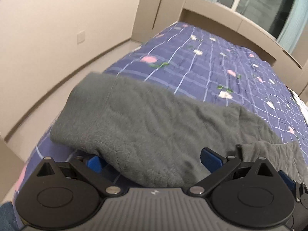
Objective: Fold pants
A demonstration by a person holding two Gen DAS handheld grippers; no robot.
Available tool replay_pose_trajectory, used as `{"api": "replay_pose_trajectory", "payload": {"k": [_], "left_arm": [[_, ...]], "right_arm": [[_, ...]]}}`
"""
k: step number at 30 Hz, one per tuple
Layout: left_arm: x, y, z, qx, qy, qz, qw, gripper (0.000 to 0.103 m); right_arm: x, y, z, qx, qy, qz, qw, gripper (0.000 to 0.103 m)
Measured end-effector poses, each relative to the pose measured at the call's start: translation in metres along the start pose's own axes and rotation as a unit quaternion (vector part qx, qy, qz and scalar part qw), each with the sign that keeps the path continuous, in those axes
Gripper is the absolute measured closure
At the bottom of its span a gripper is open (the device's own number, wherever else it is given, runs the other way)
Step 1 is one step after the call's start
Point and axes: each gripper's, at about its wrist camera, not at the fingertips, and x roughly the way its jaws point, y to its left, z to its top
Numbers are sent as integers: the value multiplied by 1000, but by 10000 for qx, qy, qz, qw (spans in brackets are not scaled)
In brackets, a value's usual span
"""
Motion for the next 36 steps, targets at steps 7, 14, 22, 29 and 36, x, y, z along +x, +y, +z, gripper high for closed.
{"api": "replay_pose_trajectory", "payload": {"k": [7,14,22,29,36], "left_arm": [[-5,-9,9,128,-118,-59,9998,1],[8,21,0,-188,371,-237,9989,1],[17,44,-7,-253,678,-605,9955,1],[14,48,-9,-259,688,-278,9969,1],[11,59,-6,-427,704,-216,9964,1]], "right_arm": [[0,0,-1,9,-26,0,10000,0],[0,0,-1,11,-26,1,10000,0],[0,0,-2,3,-56,-8,10000,0],[-1,-1,-3,24,-83,7,10000,0],[-1,-1,-4,53,-101,29,9999,0]]}}
